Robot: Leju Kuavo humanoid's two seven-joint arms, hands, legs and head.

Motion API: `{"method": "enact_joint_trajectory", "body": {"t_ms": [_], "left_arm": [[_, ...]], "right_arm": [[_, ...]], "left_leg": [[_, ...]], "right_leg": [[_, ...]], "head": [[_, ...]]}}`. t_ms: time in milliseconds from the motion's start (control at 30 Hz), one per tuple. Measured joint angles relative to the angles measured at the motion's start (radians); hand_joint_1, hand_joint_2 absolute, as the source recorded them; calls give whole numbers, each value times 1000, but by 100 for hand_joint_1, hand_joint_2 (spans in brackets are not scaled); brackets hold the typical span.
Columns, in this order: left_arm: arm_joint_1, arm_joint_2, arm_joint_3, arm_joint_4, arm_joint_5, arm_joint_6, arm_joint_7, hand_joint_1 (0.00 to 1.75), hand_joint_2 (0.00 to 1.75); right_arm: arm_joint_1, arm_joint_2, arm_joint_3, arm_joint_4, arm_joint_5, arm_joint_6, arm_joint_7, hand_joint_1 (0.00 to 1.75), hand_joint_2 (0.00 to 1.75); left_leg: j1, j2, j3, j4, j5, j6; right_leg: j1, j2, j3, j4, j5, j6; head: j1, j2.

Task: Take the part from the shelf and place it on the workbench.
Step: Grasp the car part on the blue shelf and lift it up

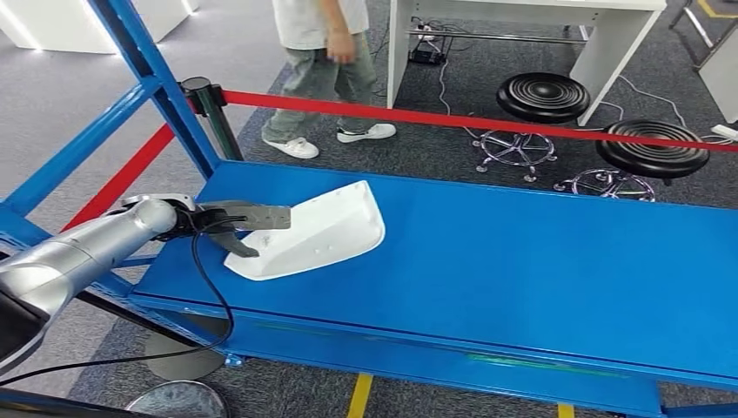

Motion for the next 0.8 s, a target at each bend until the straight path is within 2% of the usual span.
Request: {"method": "enact_joint_trajectory", "body": {"t_ms": [67, 100, 167, 200, 233, 267, 300, 367, 400, 433, 633, 733, 767, 800], "left_arm": [[-1, -3, -3, -4, 6, -3, -1, 3, 175], [-1, -4, -6, -5, 11, -5, -1, 32, 175], [-1, -7, -11, -7, 20, -7, -1, 119, 175], [1, -8, -14, -7, 25, -6, -1, 160, 175], [2, -9, -17, -7, 28, -2, 0, 175, 175], [4, -10, -20, -7, 31, 5, 0, 175, 175], [6, -11, -23, -7, 34, 15, -1, 175, 175], [11, -13, -26, -7, 35, 38, -8, 175, 175], [12, -14, -27, -7, 36, 46, -12, 175, 175], [12, -14, -27, -7, 35, 51, -14, 175, 175], [12, -14, -27, -7, 35, 53, -16, 175, 175], [21, -12, -28, -3, 30, 82, -27, 175, 175], [32, -15, -30, 1, 24, 104, -36, 175, 175], [48, -20, -33, 8, 16, 127, -44, 175, 175]], "right_arm": [[0, 0, 0, 0, 5, -2, 0, 0, 175], [-1, 0, 0, 0, 8, -4, 0, 0, 175], [-1, 0, 0, 0, 11, -5, 0, 0, 175], [0, 0, 0, 0, 12, -6, 0, 0, 175], [2, 0, 0, 0, 13, -6, 0, 0, 175], [4, 0, 0, 0, 13, -7, -1, 0, 175], [4, 0, -1, 0, 14, -9, -2, 0, 175], [2, 0, -1, 0, 15, -14, -4, 0, 175], [1, 0, -1, 0, 15, -15, -4, 0, 175], [0, 0, -2, 0, 15, -17, -5, 0, 175], [0, 1, -2, 0, 16, -17, -5, 0, 175], [-1, 3, -2, 0, 19, -22, -6, 0, 175], [-1, 4, -3, 0, 22, -24, -6, 0, 175], [0, 4, -3, 0, 26, -27, -6, 0, 175]], "left_leg": [[3, 0, 4, -6, 4, 11], [4, 1, 5, -8, 5, 16], [4, 5, 5, -8, 4, 22], [3, 6, 5, -8, 4, 23], [3, 7, 5, -8, 4, 24], [4, 6, 5, -7, 4, 23], [5, 6, 6, -7, 4, 22], [9, 3, 6, -3, 2, 15], [10, 2, 6, -2, 1, 11], [10, 2, 6, -1, 1, 8], [7, 1, 5, 0, 0, 6], [2, -2, 2, 0, 6, -2], [3, -3, -4, 12, -3, -8], [3, -3, -37, 82, -32, -13]], "right_leg": [[-1, -1, -10, 18, -16, 10], [-1, -1, -27, 55, -39, 14], [-1, -2, -85, 179, -102, 19], [-1, -2, -111, 237, -122, 20], [-1, -2, -125, 267, -127, 21], [-1, -2, -119, 259, -113, 22], [-2, -3, -95, 214, -84, 23], [-6, -2, -27, 83, -32, 29], [-8, -2, -4, 40, -21, 32], [-9, -2, 7, 19, -21, 34], [-7, -1, 10, 17, -26, 35], [-5, 1, 17, 10, -22, 17], [-6, 1, 17, 8, -17, 3], [-5, 1, 16, 7, -15, -8]], "head": [[3, 0], [5, 0], [9, 0], [9, 0], [9, 0], [9, 0], [9, 0], [9, 0], [9, 0], [9, 0], [10, 0], [5, 0], [1, 0], [0, 0]]}}
